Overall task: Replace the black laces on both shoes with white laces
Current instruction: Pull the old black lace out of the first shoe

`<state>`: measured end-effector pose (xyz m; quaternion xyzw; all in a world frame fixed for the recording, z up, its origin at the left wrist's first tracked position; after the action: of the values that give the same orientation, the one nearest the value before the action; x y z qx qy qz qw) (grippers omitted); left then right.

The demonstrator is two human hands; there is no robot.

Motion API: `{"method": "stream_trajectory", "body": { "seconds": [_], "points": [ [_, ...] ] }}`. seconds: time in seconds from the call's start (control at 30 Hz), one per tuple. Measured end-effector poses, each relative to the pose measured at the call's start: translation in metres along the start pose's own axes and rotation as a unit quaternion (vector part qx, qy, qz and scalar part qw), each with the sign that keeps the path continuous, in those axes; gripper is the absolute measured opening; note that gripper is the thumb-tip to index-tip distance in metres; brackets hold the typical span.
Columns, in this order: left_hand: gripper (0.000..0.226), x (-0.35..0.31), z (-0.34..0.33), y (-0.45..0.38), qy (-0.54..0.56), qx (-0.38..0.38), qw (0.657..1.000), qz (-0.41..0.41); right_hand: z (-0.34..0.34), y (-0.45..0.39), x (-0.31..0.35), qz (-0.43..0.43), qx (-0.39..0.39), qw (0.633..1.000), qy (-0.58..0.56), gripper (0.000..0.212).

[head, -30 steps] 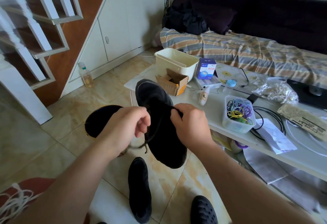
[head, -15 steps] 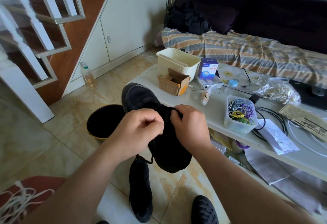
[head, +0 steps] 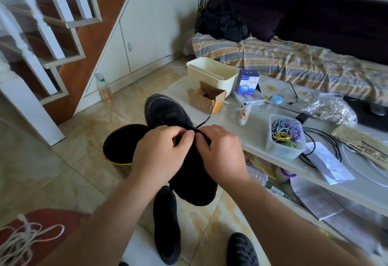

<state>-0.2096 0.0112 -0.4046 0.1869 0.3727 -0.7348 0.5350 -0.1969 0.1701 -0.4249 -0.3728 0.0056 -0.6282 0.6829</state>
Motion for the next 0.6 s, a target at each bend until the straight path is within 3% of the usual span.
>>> {"method": "stream_trajectory", "body": {
  "seconds": [0.13,0.23,0.3,0.37,0.43,0.47,0.5,0.53,0.6],
  "points": [
    [0.031,0.006,-0.002,-0.002,-0.009,0.004,0.999,-0.042,-0.003,0.002,0.003,0.015,0.017,1.0,0.007,0.033],
    [0.027,0.003,0.004,0.002,0.108,0.084,0.989,-0.059,0.0,-0.004,-0.013,-0.063,0.009,0.998,0.008,0.028],
    [0.027,-0.002,0.013,0.006,0.18,0.127,0.975,-0.037,0.006,-0.01,-0.027,-0.142,0.017,0.99,-0.016,0.024],
    [0.028,0.004,0.02,0.004,0.196,0.103,0.974,0.041,0.01,-0.011,-0.035,-0.196,0.024,0.978,-0.064,0.026],
    [0.026,0.019,0.022,-0.002,0.126,0.074,0.983,0.111,0.012,-0.01,-0.035,-0.219,0.02,0.97,-0.101,0.028],
    [0.019,0.027,0.025,-0.005,0.038,0.058,0.99,0.122,0.013,-0.009,-0.034,-0.227,0.017,0.966,-0.119,0.029],
    [0.008,0.034,0.026,-0.006,-0.049,0.039,0.991,0.116,0.013,-0.008,-0.033,-0.236,0.017,0.962,-0.136,0.029],
    [0.019,0.038,0.026,-0.005,-0.103,0.008,0.99,0.097,0.013,-0.007,-0.032,-0.245,0.022,0.958,-0.149,0.029],
    [0.027,0.035,0.025,-0.005,-0.078,-0.051,0.995,0.036,0.011,-0.006,-0.028,-0.245,0.037,0.956,-0.158,0.029]
  ]
}}
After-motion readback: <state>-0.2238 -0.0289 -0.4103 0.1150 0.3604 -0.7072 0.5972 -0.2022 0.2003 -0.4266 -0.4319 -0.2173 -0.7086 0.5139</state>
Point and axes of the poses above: each hand's wrist, its own y-axis away from the middle knuckle, its own z-axis out of the back of the hand, x = y × z, the point moved 2 cm from there along -y, towards the middle knuckle, and after that the axes turned 7 degrees about y, right-handed, at the moved point
